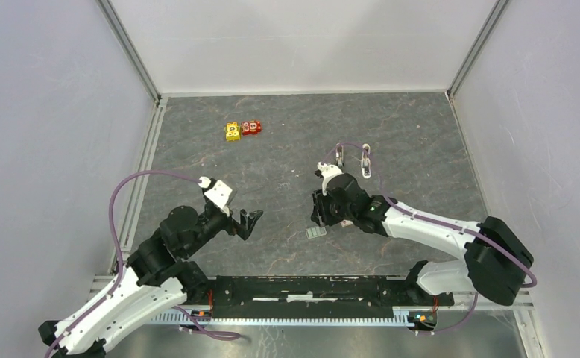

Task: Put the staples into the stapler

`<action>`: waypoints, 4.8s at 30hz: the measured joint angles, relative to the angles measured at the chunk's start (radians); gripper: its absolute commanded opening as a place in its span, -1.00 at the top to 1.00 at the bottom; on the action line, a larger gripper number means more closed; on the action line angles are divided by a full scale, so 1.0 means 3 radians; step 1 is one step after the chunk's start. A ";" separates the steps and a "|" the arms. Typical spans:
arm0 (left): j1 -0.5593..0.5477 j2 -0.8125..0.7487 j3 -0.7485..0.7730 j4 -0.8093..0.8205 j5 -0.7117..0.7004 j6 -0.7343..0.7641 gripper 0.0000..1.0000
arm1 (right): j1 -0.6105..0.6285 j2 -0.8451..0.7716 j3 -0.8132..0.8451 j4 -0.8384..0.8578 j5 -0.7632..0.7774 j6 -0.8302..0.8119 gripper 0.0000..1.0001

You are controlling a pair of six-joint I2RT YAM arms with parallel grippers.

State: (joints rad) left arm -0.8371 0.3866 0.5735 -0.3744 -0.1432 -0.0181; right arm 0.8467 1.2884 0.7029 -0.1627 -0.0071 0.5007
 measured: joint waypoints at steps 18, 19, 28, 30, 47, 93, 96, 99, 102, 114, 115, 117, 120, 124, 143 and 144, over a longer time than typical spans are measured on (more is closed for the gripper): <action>0.0000 0.0224 0.0067 -0.0233 -0.0256 0.0001 -1.00 | 0.0244 0.0369 0.0032 -0.0064 0.0230 0.0099 0.35; 0.0000 0.0203 0.0067 -0.0235 -0.0276 0.0001 -1.00 | 0.0256 0.0381 0.0032 -0.0064 0.0238 0.0099 0.35; 0.0000 0.0121 0.0067 -0.0235 -0.0336 0.0001 -1.00 | 0.0322 0.0467 0.0032 -0.0076 0.0323 0.0113 0.40; 0.0000 0.0121 0.0067 -0.0237 -0.0341 0.0001 -1.00 | 0.0333 0.0497 0.0032 -0.0090 0.0338 0.0113 0.41; 0.0000 0.0125 0.0067 -0.0244 -0.0343 0.0001 -1.00 | 0.0357 0.0595 0.0081 -0.0292 0.0559 0.0093 0.54; 0.0000 0.0148 0.0067 -0.0245 -0.0370 0.0001 -1.00 | 0.0357 0.0585 0.0072 -0.0278 0.0568 0.0088 0.62; 0.0000 0.0148 0.0067 -0.0245 -0.0371 0.0001 -1.00 | 0.0357 0.0573 0.0074 -0.0304 0.0582 0.0086 0.62; 0.0000 0.0148 0.0067 -0.0245 -0.0373 0.0001 -1.00 | 0.0357 0.0566 0.0083 -0.0336 0.0596 0.0086 0.62; 0.0000 0.0148 0.0067 -0.0245 -0.0373 0.0001 -1.00 | 0.0357 0.0559 0.0103 -0.0355 0.0621 0.0085 0.62; 0.0000 0.0148 0.0067 -0.0244 -0.0384 0.0015 -1.00 | 0.0357 0.0546 0.0174 -0.0390 0.0635 0.0081 0.62; 0.0000 0.0148 0.0067 -0.0245 -0.0385 0.0018 -1.00 | 0.0357 0.0537 0.0198 -0.0395 0.0636 0.0078 0.61; 0.0000 0.0148 0.0067 -0.0245 -0.0387 0.0025 -1.00 | 0.0356 0.0516 0.0254 -0.0423 0.0643 0.0061 0.61; 0.0000 0.0148 0.0067 -0.0245 -0.0390 0.0037 -1.00 | 0.0345 0.0501 0.0356 -0.0462 0.0651 0.0032 0.59; 0.0000 0.0141 0.0067 -0.0245 -0.0392 0.0041 -1.00 | 0.0331 0.0501 0.0443 -0.0462 0.0657 -0.0028 0.52; 0.0000 0.0122 0.0067 -0.0245 -0.0393 0.0056 -1.00 | 0.0324 0.0596 0.0253 -0.0412 0.0518 -0.0266 0.49; 0.0000 0.0122 0.0067 -0.0245 -0.0393 0.0056 -1.00 | 0.0324 0.0601 0.0247 -0.0395 0.0493 -0.0267 0.49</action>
State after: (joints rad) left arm -0.8371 0.4232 0.5938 -0.4480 -0.2611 -0.0013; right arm 0.9440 1.4689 0.7769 -0.2813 0.1410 0.4206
